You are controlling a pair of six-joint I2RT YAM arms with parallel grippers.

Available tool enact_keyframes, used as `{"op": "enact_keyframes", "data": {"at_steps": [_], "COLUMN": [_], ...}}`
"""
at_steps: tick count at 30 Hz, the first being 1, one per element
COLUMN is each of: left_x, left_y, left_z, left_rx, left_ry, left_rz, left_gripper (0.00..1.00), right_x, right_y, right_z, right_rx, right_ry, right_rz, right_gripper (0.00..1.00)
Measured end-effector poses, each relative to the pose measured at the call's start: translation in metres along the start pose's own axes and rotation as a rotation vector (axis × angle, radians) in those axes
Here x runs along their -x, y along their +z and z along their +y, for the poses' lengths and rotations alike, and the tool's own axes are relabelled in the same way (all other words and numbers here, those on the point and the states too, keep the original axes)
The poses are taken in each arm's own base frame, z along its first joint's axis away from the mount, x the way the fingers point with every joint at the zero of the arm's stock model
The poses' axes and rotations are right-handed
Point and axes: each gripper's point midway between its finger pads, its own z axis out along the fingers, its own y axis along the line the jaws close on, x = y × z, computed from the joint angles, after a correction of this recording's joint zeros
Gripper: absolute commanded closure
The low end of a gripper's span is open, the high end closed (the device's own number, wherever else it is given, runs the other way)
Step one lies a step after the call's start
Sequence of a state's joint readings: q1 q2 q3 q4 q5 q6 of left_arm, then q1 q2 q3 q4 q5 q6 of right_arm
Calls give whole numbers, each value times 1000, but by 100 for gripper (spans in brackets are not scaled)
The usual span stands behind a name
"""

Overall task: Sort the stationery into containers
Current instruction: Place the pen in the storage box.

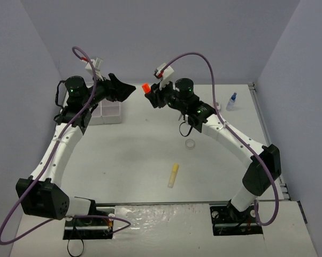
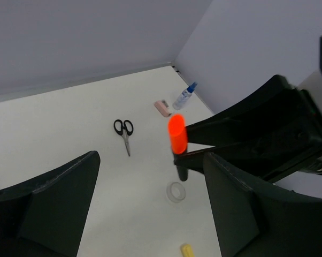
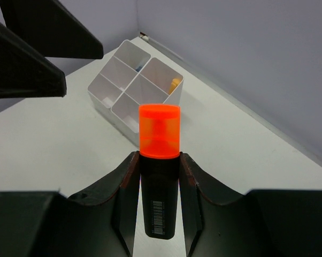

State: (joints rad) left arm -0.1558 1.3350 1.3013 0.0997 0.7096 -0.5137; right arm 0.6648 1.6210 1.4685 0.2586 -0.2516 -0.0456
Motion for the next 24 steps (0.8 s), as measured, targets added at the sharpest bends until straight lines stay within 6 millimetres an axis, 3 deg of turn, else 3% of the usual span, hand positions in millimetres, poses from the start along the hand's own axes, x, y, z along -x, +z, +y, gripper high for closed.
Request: {"op": "enact_keyframes", "data": {"at_steps": [8,13,19,24], "left_x": [3,-10,-30,-37], "left_y": [2,7,12,15], "left_z": [-10,3,23,25], "left_rx": [-36,10,95,108], "left_ry": [-84,-122,-148,-145], "left_rz": [-7,27,78,94], "left_gripper": [22,31,33,35], "right_x": [-18,-19,-8,-5], "right_y": [24,28,29,31], "right_z": [19,23,27,30], "right_rx": [12,11,16,20], "right_ry": [-29,-30,-17,-16], "right_rz": [18,13,-19,-29], "right_gripper": [100,100,100,100]}}
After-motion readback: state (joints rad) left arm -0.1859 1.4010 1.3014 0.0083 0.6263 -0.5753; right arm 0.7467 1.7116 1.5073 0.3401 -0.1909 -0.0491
